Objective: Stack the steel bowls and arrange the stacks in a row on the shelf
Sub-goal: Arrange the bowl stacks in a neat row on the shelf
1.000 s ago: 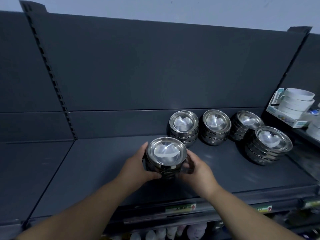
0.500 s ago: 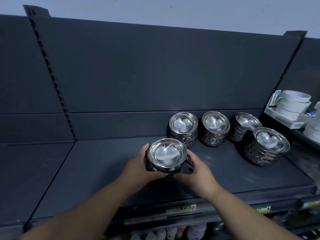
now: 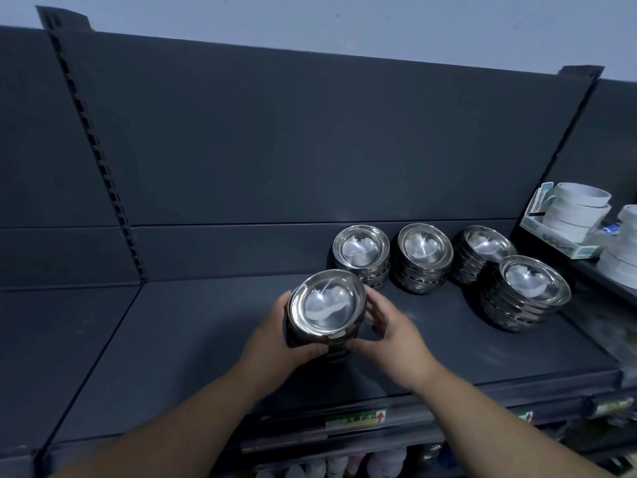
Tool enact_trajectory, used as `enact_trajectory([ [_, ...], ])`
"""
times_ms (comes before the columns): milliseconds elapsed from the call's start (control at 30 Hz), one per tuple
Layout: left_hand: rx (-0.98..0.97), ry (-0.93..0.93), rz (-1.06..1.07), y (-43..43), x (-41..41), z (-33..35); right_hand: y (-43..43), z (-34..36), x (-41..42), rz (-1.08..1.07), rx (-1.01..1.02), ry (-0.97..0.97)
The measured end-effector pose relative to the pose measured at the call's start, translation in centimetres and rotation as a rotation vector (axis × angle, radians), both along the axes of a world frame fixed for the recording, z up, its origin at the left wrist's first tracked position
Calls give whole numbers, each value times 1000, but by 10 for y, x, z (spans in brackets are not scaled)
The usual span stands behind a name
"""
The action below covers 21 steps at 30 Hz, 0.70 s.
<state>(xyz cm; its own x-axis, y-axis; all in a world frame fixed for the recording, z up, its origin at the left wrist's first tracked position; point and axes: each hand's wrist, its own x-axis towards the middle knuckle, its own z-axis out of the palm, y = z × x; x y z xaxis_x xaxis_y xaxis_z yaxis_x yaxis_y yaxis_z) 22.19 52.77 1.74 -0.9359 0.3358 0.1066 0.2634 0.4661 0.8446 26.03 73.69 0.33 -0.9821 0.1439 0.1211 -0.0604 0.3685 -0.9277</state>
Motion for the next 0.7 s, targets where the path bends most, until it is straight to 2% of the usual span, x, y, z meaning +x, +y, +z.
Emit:
enact_trajectory([
  [700, -13, -9, -62, 1, -9, 10, -4, 4, 1, -26, -62, 17],
])
